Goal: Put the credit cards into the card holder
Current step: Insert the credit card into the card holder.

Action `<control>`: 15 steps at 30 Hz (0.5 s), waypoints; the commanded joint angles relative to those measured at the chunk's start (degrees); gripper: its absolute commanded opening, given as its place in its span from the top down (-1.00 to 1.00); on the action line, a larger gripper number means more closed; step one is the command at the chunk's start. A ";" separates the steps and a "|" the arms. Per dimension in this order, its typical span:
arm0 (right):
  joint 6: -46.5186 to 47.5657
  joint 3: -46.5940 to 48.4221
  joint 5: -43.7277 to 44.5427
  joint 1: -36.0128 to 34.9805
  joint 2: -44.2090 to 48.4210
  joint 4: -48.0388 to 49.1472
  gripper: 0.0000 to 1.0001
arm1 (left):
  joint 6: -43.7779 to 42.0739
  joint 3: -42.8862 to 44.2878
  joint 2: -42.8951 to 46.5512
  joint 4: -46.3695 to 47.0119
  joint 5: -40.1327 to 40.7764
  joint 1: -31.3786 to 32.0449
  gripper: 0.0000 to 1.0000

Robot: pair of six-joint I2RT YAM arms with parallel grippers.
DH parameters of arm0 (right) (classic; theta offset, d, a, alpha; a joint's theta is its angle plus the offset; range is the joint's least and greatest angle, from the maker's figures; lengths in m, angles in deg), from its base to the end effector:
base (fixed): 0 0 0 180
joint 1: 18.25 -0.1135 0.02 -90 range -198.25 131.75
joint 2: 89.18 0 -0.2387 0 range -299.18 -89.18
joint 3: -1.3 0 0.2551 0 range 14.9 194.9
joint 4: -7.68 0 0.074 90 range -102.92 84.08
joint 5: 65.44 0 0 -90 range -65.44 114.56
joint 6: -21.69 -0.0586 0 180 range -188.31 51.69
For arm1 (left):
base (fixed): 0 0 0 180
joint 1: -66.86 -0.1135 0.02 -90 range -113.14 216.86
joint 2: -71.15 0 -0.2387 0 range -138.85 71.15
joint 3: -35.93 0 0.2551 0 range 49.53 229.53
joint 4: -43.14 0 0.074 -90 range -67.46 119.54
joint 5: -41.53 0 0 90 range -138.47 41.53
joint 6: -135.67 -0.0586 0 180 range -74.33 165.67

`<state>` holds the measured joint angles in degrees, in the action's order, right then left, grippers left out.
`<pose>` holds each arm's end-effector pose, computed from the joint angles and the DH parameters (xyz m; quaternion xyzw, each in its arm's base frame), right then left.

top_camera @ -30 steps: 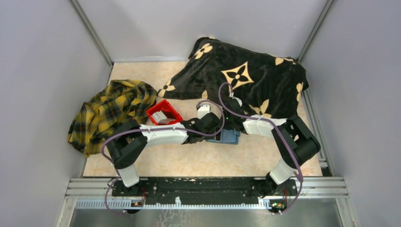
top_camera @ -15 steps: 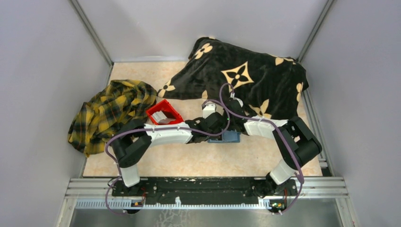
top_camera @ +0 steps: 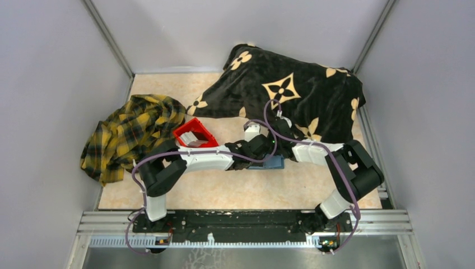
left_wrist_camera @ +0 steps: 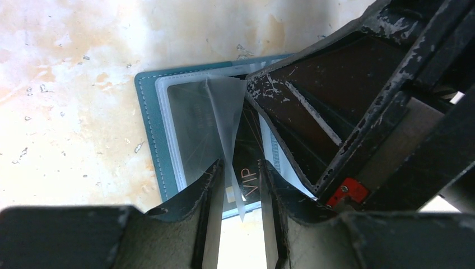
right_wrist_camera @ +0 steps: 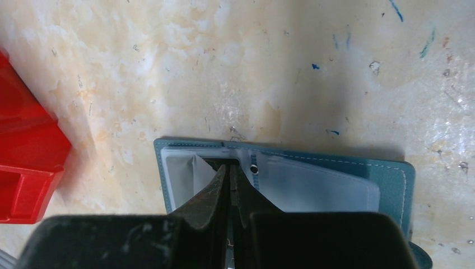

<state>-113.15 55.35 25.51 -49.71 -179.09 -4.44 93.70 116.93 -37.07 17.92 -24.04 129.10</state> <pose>0.2693 0.1636 0.1043 0.1117 0.9268 0.2154 0.2867 0.2073 -0.3419 0.1226 0.0469 0.9266 -0.1437 0.3442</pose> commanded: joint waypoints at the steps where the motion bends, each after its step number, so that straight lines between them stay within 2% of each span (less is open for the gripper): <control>1: 2.34 -2.64 0.44 0.63 -0.84 -5.45 0.90 | 0.28 1.75 -1.79 -0.69 -0.11 0.84 0.27; 8: 2.56 -3.09 1.01 1.14 -0.27 -5.59 0.84 | 0.10 3.13 -2.59 -0.78 0.00 1.34 0.27; 15: 3.21 -3.01 2.09 1.23 0.58 -6.52 0.62 | 0.38 4.01 -3.39 -1.11 -0.10 1.87 0.28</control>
<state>-111.97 54.62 25.16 -48.81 -178.65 -4.31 93.83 119.02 -38.65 16.74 -23.06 129.78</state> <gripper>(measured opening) 0.157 0.363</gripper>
